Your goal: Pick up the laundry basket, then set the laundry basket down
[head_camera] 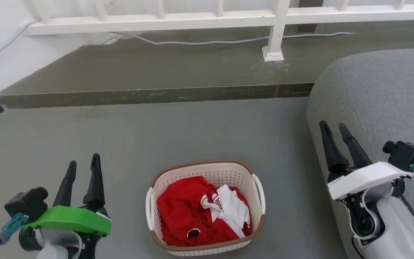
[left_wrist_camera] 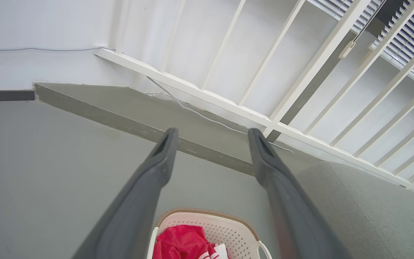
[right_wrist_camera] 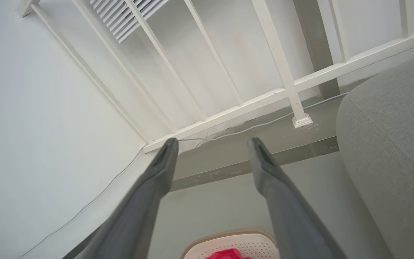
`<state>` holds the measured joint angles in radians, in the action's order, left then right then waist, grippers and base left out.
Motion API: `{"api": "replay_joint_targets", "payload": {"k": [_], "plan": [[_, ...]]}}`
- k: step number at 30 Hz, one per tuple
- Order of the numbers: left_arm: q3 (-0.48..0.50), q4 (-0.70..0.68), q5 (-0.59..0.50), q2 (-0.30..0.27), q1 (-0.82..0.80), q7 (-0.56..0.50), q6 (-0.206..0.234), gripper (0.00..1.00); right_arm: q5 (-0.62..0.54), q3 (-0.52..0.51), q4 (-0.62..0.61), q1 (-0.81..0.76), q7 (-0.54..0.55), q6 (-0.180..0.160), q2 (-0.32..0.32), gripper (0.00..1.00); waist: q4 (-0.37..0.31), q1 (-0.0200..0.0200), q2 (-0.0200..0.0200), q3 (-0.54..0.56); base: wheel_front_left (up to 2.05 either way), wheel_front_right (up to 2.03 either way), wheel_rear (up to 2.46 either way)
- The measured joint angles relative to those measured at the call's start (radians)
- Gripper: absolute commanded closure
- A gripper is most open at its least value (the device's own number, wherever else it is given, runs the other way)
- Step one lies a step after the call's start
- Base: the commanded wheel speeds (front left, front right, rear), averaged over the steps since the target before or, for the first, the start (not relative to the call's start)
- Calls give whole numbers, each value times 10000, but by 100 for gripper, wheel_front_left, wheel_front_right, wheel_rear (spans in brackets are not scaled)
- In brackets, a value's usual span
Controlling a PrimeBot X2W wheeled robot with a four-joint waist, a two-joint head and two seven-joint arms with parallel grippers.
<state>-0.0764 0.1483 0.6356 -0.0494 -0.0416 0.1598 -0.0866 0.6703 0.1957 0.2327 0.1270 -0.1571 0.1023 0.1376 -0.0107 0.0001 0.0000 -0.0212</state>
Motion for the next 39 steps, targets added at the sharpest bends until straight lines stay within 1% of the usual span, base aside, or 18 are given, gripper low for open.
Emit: {"api": "replay_joint_targets", "payload": {"k": [6, 7, 26, 39], "plan": [[-50, -144, -736, 12, -2, 198, 0, 0, -754, 127, -2, 100, -190, 0, 4, 0, -21, 0, 1, -14, 0, 0, 0], [-71, -192, -1083, 15, -3, 276, -10, 0, -978, 173, -4, 104, -282, 0, 6, 0, -29, 0, 0, -23, 0, 0, 0], [-182, -625, -3384, 33, -155, 907, -25, 0, -3425, 447, -69, 408, -936, 2, 42, 0, -91, 0, 0, -227, 0, 0, 0], [-169, -635, -3486, 48, -159, 920, -113, 0, -3636, 288, 56, 485, -945, 12, -10, 0, -105, 0, 0, -312, 0, 0, 0]]}}
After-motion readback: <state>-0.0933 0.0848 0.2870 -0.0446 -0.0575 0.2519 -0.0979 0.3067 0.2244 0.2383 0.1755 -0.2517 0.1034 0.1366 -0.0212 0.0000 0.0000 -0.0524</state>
